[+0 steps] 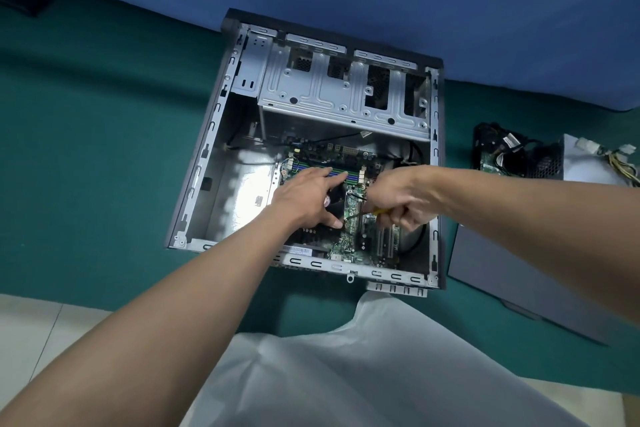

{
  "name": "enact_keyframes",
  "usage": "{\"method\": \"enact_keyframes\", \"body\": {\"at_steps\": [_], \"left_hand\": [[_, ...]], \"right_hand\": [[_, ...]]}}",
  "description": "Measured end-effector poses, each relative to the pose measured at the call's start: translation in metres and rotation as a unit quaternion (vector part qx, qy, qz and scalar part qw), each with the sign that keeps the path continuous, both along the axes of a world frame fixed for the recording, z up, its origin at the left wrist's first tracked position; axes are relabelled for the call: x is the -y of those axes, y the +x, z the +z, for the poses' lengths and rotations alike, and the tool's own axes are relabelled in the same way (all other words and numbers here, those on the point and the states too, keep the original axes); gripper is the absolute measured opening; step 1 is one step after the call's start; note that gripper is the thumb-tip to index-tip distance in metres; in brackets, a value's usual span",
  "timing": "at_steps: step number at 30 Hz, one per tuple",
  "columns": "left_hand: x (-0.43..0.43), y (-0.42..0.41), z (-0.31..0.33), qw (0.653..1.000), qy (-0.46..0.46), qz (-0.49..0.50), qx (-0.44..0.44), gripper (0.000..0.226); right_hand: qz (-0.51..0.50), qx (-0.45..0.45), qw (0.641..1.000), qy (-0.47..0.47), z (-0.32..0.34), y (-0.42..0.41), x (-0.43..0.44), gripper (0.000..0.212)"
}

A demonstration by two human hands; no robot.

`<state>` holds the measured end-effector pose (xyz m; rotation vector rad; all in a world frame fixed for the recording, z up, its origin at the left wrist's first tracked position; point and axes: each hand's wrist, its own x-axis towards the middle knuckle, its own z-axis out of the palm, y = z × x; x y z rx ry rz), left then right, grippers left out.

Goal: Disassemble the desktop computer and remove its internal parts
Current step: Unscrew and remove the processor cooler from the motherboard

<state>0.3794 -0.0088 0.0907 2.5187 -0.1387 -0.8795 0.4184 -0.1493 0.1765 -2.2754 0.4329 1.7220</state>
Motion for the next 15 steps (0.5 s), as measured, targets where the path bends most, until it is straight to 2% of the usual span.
{"method": "enact_keyframes", "body": {"at_steps": [2, 4, 6, 8, 9, 11, 12, 13, 15], "left_hand": [[0.002, 0.000, 0.000, 1.000, 0.003, 0.013, 0.000, 0.101], [0.006, -0.001, -0.002, 0.999, 0.000, 0.034, 0.002, 0.101], [0.010, -0.001, -0.004, 0.999, -0.001, 0.048, 0.002, 0.101], [0.011, 0.000, -0.006, 0.998, 0.007, 0.058, 0.002, 0.101], [0.012, 0.000, -0.007, 0.998, 0.012, 0.060, 0.005, 0.101], [0.013, 0.000, -0.008, 0.998, 0.013, 0.061, 0.014, 0.097], [0.014, -0.001, -0.009, 0.998, 0.012, 0.066, 0.020, 0.094], [0.014, -0.002, -0.010, 0.997, 0.010, 0.076, 0.023, 0.091], [0.014, -0.001, -0.011, 0.995, 0.002, 0.097, 0.022, 0.090]], "right_hand": [[0.073, 0.047, 0.996, -0.010, 0.001, -0.004, -0.007, 0.017], [0.232, 0.121, 0.965, -0.024, 0.006, -0.008, -0.013, 0.015], [0.417, 0.166, 0.893, -0.033, 0.009, -0.013, -0.016, 0.015], [0.566, 0.192, 0.800, -0.045, 0.014, -0.017, -0.020, 0.012], [0.632, 0.207, 0.745, -0.045, 0.016, -0.019, -0.023, 0.014], [0.712, 0.232, 0.662, -0.028, 0.014, -0.022, -0.028, 0.031], [0.713, 0.238, 0.659, -0.014, 0.014, -0.022, -0.031, 0.033], [0.693, 0.241, 0.679, 0.001, 0.013, -0.022, -0.033, 0.032], [0.598, 0.252, 0.760, 0.038, 0.013, -0.020, -0.035, 0.021]]}}
